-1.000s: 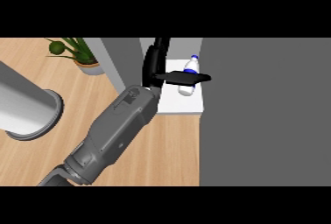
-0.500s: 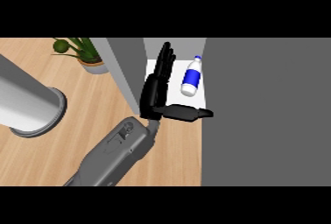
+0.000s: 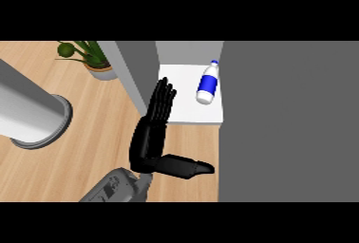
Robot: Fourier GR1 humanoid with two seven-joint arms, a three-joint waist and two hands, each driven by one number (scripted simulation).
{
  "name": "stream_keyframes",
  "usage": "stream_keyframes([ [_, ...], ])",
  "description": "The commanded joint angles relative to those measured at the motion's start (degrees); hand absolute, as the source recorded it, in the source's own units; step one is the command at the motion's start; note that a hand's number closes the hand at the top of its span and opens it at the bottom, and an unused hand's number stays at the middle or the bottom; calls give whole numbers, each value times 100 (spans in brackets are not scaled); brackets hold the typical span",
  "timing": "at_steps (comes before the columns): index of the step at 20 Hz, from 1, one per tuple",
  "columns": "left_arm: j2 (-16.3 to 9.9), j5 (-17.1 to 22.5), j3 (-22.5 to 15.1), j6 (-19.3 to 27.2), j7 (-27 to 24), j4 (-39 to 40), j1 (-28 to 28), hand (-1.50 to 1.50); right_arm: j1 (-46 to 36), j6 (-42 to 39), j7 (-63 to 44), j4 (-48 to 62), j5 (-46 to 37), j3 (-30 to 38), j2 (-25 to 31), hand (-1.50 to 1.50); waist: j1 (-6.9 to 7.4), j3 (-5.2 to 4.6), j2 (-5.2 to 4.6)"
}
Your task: Pick up the bottled water, place it into the cabinet and close the cabinet
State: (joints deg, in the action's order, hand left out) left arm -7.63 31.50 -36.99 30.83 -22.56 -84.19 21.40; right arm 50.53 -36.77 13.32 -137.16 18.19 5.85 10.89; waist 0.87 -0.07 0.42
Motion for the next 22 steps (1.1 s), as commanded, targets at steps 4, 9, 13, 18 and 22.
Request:
stream_keyframes([
  [4,-454,-245,-332,161,-218,-1177,-1295,-150,230,-514,-375,-950,-257,-459,427,150,-53,0,1],
  [9,-867,-138,-160,-108,-288,-1572,-1760,-150,195,-281,-1041,-1424,-439,-1336,500,150,-28,-10,-26],
  [13,-1138,-134,-33,39,-116,-2145,-1999,-150,105,-162,-1275,-1483,-905,-2118,390,150,-48,-11,-3],
  [18,-1530,80,163,-412,-416,-2338,-2596,-150,-241,-5,-1482,-1524,-1327,-2793,282,150,-19,-23,0],
  [22,-1655,111,307,-390,-468,-2645,-2823,-150,-467,287,-1882,-1428,-2070,-3782,4,150,-31,-29,21],
])
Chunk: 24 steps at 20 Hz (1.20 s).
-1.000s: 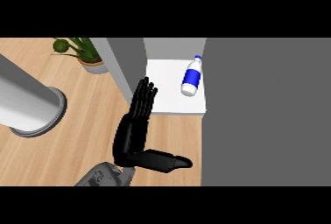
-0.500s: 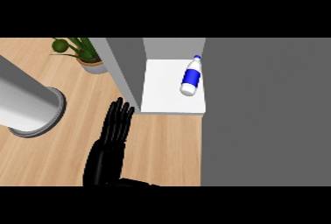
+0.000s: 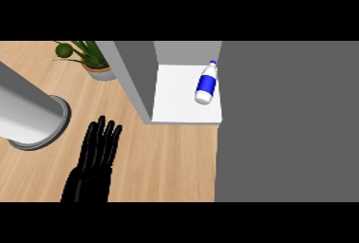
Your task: Pick up the bottled water, place it into the cabinet and close the cabinet
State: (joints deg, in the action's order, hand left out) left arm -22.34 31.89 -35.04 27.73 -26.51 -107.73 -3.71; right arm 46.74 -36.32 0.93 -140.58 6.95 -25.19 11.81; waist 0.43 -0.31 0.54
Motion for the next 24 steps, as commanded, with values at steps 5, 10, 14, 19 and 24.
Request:
stream_keyframes([
  [5,-404,297,321,-363,-188,-417,-740,-150,-804,478,-1051,-944,-1636,-1607,-433,150,84,-10,-10],
  [10,-633,420,625,-573,-302,-493,-919,-150,-1614,726,-1566,-643,-1949,-2010,-719,150,149,-34,0],
  [14,-840,579,780,-813,-367,-641,-1216,-150,-2075,889,-1984,-595,-2014,-2096,-932,150,158,-40,41],
  [19,-979,647,918,-974,-415,-650,-1370,-150,-2921,1247,-2331,-185,-2020,-2199,-1151,150,197,-46,29],
  [24,-1077,796,1032,-1215,-467,-681,-1522,-150,-3722,1617,-2638,163,-2063,-2245,-1150,150,204,-44,1],
])
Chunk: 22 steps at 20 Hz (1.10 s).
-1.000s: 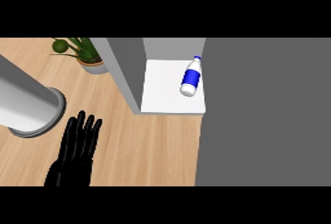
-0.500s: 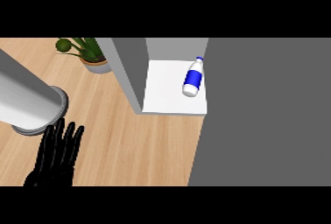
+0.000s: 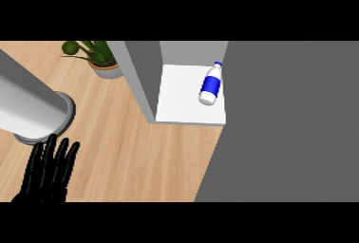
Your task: Pick up the bottled water, place it into the cabinet and close the cabinet
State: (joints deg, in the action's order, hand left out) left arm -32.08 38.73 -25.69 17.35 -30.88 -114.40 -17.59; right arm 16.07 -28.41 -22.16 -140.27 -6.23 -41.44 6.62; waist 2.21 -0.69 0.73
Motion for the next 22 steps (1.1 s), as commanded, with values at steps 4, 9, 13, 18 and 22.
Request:
stream_keyframes([
  [4,-197,227,252,-337,-29,-64,-113,-150,-976,958,-368,443,-594,-605,-622,150,61,-6,-40],
  [9,-187,262,306,-398,-52,-95,-78,-150,-1377,914,-454,564,-413,-441,-615,150,140,-8,-104],
  [13,-301,261,302,-573,-113,-132,-251,-150,-1386,863,-529,579,-328,-401,-611,150,248,-18,-89],
  [18,-359,381,512,-674,-139,-45,-235,-150,-1421,930,-478,598,-146,-318,-610,150,253,-13,-133],
  [22,-420,416,565,-774,-150,-45,-268,-150,-1301,975,-427,643,175,-225,-611,150,369,-14,-187],
])
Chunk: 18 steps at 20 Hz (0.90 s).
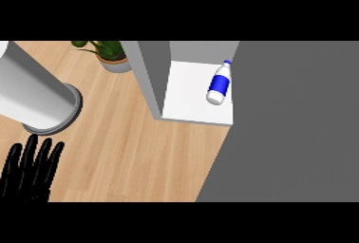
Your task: Pick up the bottled water, place it into the cabinet and close the cabinet
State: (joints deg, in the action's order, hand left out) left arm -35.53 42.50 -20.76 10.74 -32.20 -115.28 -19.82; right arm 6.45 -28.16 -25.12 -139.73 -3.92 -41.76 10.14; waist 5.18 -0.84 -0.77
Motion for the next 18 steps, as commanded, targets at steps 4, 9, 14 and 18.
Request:
stream_keyframes([
  [4,-131,69,65,-231,-7,-21,-86,-150,-309,794,-286,849,372,-337,-964,150,220,0,-71],
  [9,-195,52,69,-366,31,-109,123,-150,36,231,-634,1299,1750,-484,-792,150,480,4,-265],
  [14,-262,149,165,-492,20,-48,27,-150,-91,640,-677,1525,2374,8,-974,150,402,13,-180],
  [18,-242,173,224,-454,-18,-55,-59,-150,70,1066,-248,1303,2325,692,-973,150,211,29,-160],
])
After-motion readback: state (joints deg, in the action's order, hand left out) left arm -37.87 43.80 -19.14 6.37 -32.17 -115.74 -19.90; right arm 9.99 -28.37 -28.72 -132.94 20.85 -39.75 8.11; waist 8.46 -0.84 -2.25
